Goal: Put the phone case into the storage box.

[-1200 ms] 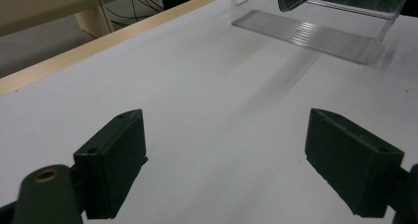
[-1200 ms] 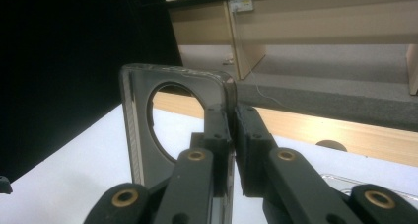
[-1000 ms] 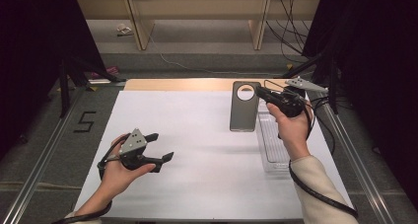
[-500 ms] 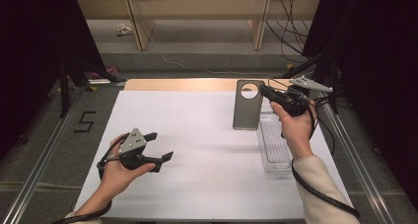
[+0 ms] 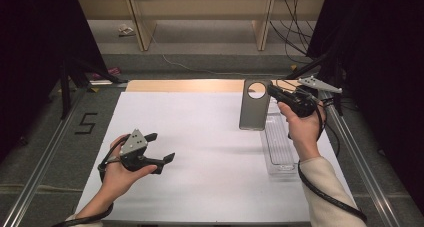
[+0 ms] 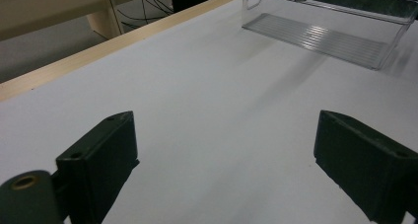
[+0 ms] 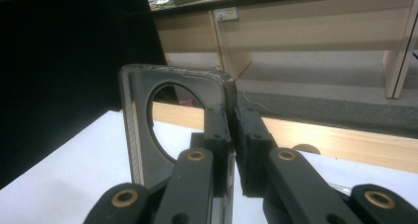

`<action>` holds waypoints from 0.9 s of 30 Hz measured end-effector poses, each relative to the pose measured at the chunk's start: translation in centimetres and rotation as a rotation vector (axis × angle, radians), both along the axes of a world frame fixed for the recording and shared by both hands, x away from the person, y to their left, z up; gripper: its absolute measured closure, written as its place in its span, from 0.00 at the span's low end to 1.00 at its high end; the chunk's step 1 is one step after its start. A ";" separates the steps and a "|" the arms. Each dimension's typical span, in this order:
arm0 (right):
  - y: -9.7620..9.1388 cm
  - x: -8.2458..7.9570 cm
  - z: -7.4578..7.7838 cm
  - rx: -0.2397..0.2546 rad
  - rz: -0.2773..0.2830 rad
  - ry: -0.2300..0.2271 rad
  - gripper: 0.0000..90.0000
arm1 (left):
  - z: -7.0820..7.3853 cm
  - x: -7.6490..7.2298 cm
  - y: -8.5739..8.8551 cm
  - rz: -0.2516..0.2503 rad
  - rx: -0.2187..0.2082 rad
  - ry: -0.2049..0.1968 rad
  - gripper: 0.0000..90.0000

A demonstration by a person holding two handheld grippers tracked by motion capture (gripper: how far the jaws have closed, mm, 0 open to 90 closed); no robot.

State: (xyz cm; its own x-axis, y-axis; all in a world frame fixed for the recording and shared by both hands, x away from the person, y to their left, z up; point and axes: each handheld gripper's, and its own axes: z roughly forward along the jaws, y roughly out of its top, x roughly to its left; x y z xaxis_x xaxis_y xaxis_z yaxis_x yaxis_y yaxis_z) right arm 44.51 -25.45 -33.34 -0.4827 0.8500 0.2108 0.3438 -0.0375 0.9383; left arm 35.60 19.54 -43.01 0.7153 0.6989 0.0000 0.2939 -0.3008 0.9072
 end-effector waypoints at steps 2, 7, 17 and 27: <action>-0.1 0.0 0.0 0.000 -0.003 -0.003 0.94 | 0.0 0.0 0.0 0.002 0.000 0.000 0.09; -0.3 0.0 0.1 0.000 -0.008 -0.009 0.95 | 0.0 0.0 0.1 0.004 0.000 -0.001 0.08; -0.7 0.0 0.2 0.001 -0.019 -0.010 0.95 | 0.0 0.1 0.0 0.003 -0.003 0.001 0.08; -1.1 0.1 0.3 -0.002 -0.032 -0.013 0.95 | -0.1 0.1 0.1 0.003 -0.004 0.003 0.08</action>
